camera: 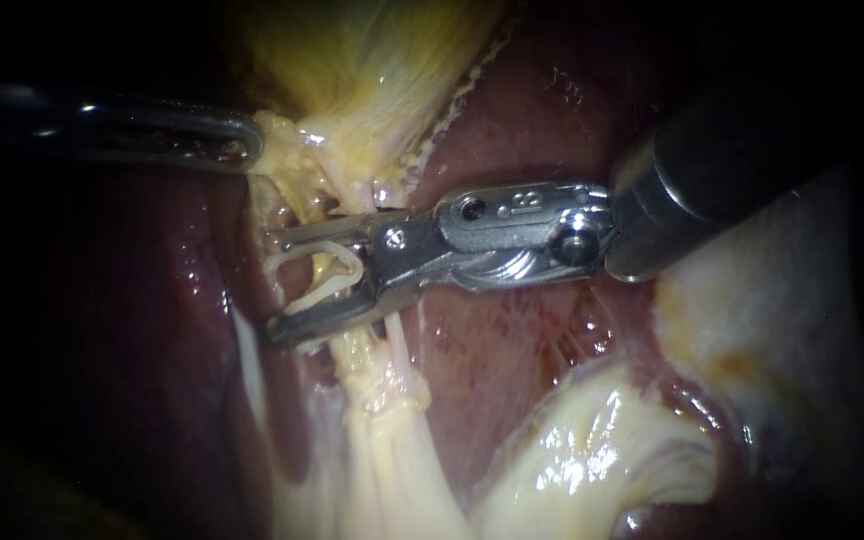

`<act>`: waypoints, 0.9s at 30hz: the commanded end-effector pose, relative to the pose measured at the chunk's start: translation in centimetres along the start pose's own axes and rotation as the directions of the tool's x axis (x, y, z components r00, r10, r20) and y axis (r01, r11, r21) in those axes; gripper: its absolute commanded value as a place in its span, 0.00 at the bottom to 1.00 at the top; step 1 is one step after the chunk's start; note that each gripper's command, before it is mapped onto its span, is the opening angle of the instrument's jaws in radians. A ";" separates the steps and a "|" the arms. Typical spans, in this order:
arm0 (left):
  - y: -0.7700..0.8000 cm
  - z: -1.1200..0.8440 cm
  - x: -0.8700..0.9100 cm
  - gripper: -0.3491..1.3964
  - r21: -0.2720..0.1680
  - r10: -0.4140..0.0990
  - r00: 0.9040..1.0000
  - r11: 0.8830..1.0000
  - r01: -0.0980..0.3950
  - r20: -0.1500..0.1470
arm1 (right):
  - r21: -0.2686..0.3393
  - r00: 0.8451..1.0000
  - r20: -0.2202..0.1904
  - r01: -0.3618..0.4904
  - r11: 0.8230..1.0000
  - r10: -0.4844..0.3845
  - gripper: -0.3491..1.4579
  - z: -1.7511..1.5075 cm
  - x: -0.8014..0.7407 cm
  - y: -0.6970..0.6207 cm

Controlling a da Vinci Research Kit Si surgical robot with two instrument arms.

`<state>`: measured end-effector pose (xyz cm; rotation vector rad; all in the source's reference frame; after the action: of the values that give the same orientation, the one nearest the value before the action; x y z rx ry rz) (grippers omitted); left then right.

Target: Clipping third clip left tube

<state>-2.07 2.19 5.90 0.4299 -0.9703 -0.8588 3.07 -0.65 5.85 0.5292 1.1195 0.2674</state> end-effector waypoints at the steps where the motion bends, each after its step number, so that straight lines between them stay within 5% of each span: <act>1: 0.00 0.00 0.00 0.00 0.000 0.000 1.000 1.000 0.000 0.000 | 0.002 1.000 -0.001 -0.001 1.000 0.001 0.47 -0.02 0.02 -0.02; 13: 0.01 0.00 0.00 0.00 0.000 0.000 1.000 1.000 0.000 0.000 | 0.028 0.998 -0.014 -0.059 0.998 0.060 0.46 -0.46 0.34 -0.21; 27: 0.01 -0.01 0.01 0.00 0.000 0.000 1.000 1.000 0.000 0.000 | 0.037 0.995 -0.011 -0.095 0.995 0.096 0.45 -0.66 0.14 -0.07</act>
<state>-2.06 2.19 5.90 0.4296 -0.9702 -0.8586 2.52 -0.47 5.50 0.6162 1.1149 0.3369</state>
